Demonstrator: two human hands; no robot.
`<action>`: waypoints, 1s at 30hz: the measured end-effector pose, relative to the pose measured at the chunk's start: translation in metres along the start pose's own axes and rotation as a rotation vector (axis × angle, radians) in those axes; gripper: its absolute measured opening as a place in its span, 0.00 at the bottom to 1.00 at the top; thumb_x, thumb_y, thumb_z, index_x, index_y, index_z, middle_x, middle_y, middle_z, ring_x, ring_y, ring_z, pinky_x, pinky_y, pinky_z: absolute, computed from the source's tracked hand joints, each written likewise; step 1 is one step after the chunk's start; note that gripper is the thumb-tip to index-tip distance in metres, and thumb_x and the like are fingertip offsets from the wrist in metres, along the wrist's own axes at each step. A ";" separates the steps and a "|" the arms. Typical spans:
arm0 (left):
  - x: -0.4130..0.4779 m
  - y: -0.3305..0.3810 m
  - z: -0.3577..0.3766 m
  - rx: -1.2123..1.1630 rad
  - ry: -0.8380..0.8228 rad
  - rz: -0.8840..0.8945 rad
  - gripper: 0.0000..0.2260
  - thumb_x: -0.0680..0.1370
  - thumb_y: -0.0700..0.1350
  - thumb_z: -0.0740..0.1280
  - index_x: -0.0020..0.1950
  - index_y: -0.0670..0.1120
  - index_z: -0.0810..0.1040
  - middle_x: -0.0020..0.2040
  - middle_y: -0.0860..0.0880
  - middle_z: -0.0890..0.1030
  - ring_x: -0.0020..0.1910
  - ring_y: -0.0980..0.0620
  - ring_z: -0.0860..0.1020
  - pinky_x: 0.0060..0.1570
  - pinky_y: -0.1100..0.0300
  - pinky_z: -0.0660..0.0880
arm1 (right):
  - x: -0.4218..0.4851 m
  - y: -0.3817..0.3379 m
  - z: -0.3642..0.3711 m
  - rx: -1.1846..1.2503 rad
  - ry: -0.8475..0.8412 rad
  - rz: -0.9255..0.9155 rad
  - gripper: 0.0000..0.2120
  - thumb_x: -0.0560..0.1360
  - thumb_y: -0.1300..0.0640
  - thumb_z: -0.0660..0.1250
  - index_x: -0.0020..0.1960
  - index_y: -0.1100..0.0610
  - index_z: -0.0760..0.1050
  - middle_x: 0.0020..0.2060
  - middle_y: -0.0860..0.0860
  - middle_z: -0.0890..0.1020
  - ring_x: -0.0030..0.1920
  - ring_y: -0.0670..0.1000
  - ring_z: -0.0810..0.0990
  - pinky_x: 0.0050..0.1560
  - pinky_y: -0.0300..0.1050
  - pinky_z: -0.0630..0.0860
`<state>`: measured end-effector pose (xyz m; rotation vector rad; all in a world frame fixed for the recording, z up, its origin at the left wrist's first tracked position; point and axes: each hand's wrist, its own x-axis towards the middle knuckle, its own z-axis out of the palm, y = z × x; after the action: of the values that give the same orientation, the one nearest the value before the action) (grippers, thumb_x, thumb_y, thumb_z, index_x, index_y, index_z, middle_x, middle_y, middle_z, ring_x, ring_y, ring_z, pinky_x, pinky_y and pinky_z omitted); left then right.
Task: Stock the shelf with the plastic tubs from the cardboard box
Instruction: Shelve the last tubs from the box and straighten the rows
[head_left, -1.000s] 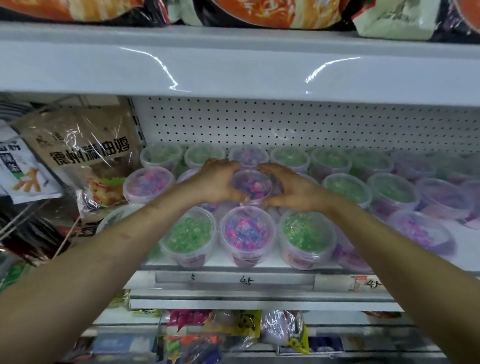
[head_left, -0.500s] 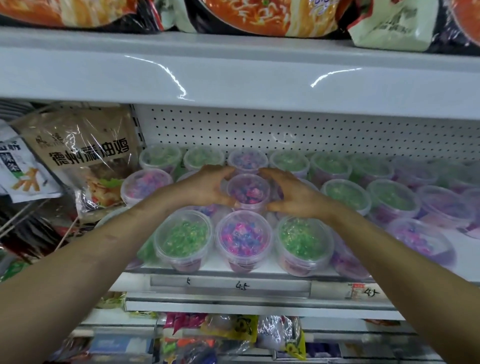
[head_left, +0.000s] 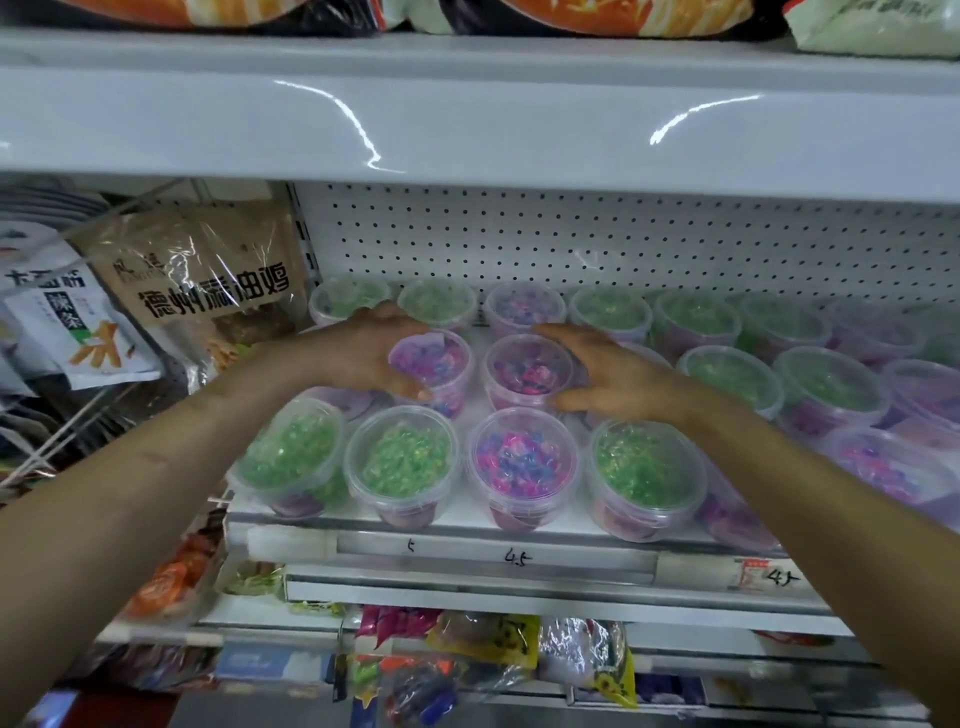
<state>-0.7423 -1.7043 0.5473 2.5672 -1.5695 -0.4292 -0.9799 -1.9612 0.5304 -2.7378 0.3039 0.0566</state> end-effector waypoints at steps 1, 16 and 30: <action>-0.001 0.001 0.002 0.003 0.011 -0.017 0.52 0.57 0.83 0.64 0.76 0.60 0.68 0.66 0.49 0.68 0.66 0.48 0.68 0.71 0.50 0.68 | 0.001 -0.003 -0.001 -0.016 0.001 -0.001 0.47 0.74 0.35 0.74 0.84 0.41 0.52 0.83 0.48 0.60 0.82 0.49 0.59 0.80 0.50 0.60; 0.005 -0.005 -0.002 -0.052 -0.057 0.118 0.48 0.62 0.75 0.68 0.80 0.61 0.63 0.77 0.52 0.65 0.75 0.51 0.63 0.76 0.49 0.62 | -0.004 -0.004 -0.009 0.139 -0.041 0.011 0.46 0.77 0.48 0.77 0.85 0.45 0.53 0.82 0.44 0.61 0.80 0.45 0.61 0.81 0.48 0.61; 0.010 -0.001 0.006 0.117 0.054 0.048 0.55 0.60 0.86 0.53 0.81 0.59 0.59 0.77 0.50 0.66 0.76 0.45 0.65 0.76 0.45 0.60 | 0.003 -0.001 -0.009 0.115 0.005 0.013 0.49 0.73 0.42 0.79 0.84 0.42 0.53 0.81 0.46 0.62 0.79 0.47 0.62 0.79 0.50 0.63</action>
<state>-0.7395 -1.7122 0.5397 2.5946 -1.6817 -0.2680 -0.9768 -1.9647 0.5392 -2.6222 0.3158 0.0347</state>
